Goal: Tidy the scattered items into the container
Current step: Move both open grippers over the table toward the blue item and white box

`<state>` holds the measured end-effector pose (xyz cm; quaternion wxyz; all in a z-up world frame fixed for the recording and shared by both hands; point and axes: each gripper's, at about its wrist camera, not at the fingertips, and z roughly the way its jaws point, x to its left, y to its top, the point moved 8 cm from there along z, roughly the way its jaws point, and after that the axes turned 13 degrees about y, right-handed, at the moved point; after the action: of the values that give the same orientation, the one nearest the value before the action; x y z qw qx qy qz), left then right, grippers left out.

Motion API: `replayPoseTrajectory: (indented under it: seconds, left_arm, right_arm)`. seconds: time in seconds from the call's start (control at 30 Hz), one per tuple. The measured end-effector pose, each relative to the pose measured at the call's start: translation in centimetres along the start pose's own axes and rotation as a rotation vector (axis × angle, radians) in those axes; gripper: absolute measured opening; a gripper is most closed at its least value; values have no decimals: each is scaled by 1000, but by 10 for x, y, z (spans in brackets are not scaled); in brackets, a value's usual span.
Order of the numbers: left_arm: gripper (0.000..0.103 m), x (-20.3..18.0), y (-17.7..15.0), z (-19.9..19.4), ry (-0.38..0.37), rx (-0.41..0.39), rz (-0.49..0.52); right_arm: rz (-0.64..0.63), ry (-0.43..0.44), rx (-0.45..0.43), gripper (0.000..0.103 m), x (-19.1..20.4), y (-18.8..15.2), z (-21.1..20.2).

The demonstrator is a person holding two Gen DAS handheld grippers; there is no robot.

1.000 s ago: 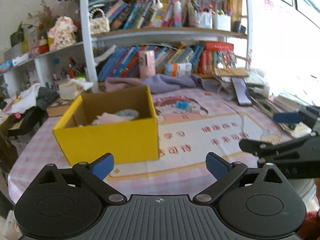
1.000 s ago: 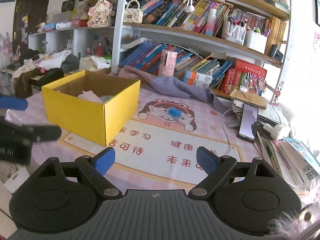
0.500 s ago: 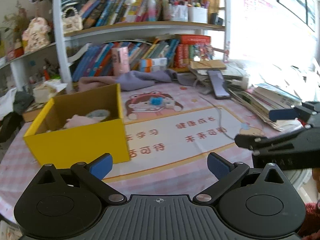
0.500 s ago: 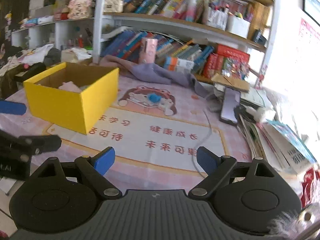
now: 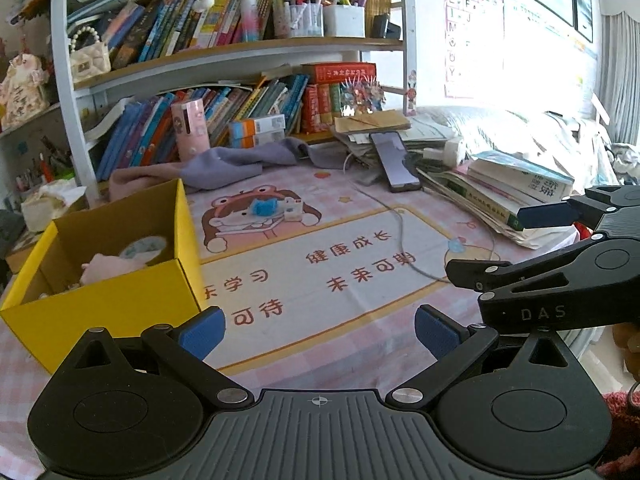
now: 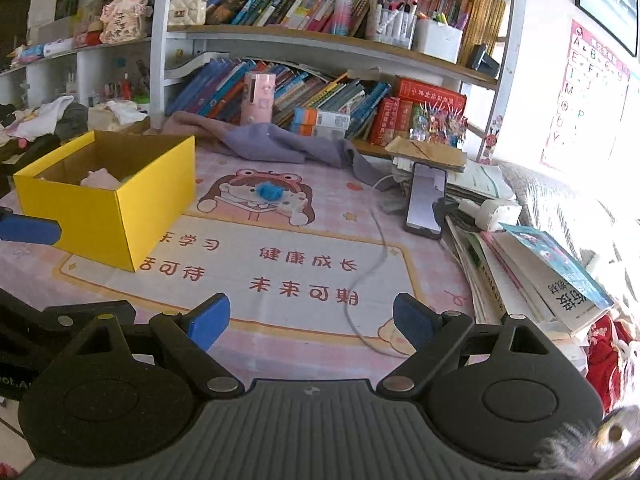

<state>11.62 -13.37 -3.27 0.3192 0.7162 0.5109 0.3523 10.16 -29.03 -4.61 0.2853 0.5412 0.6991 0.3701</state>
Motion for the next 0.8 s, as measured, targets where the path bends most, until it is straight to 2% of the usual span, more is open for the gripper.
replayPoseTrajectory:
  seconds: [0.53,0.8]
  left_arm:
    - [102,-6,14,45,-35,41,-4]
    - [102,-8,36,78,-21,47,6]
  right_arm:
    - [44,43,49,88,-23,14,49]
    - [56,62,61,73,-40,29,79]
